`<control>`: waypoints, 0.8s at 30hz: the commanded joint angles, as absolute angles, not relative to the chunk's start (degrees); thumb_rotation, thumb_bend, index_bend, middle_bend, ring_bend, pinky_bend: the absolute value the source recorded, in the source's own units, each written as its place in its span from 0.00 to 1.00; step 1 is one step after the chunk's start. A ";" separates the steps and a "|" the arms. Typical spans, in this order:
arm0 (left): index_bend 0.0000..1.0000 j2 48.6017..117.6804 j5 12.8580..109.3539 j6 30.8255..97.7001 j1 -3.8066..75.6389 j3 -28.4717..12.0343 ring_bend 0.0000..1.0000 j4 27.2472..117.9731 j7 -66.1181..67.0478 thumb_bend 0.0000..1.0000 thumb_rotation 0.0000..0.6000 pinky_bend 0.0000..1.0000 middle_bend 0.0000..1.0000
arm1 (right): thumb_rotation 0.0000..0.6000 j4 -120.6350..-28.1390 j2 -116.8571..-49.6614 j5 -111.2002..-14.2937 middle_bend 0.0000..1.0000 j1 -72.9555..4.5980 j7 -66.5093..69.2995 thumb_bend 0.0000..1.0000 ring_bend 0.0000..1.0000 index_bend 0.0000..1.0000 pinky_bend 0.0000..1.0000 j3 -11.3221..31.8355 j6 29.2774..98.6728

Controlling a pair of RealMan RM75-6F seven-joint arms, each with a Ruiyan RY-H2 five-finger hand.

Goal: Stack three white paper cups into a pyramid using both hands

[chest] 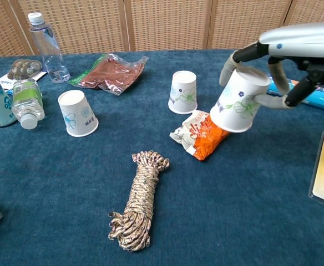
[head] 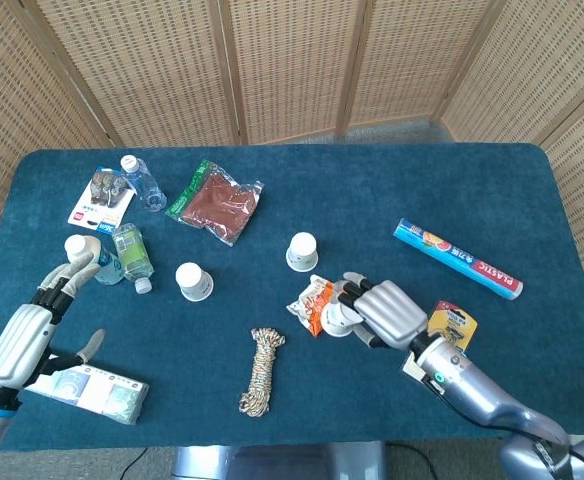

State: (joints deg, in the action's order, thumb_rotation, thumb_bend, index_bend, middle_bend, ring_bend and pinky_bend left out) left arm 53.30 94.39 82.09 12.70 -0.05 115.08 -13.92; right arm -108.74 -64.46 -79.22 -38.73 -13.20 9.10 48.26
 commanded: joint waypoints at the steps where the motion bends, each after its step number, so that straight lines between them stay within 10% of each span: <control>1: 0.02 53.32 94.52 82.19 12.62 -0.10 0.00 115.21 -13.77 0.46 1.00 0.05 0.00 | 1.00 -105.63 -66.57 -76.00 0.22 -41.35 -14.23 0.54 0.13 0.32 0.59 10.69 46.25; 24: 0.02 53.84 95.15 83.94 10.13 1.10 0.00 114.51 -12.80 0.46 1.00 0.05 0.00 | 1.00 -89.72 -76.10 -59.33 0.22 -56.45 -22.33 0.53 0.13 0.32 0.59 12.26 37.16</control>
State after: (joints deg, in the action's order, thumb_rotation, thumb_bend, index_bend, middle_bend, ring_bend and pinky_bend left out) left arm 53.82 95.15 83.92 10.15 1.08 114.52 -12.81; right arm -90.79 -75.41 -60.32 -55.53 -21.70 12.70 37.99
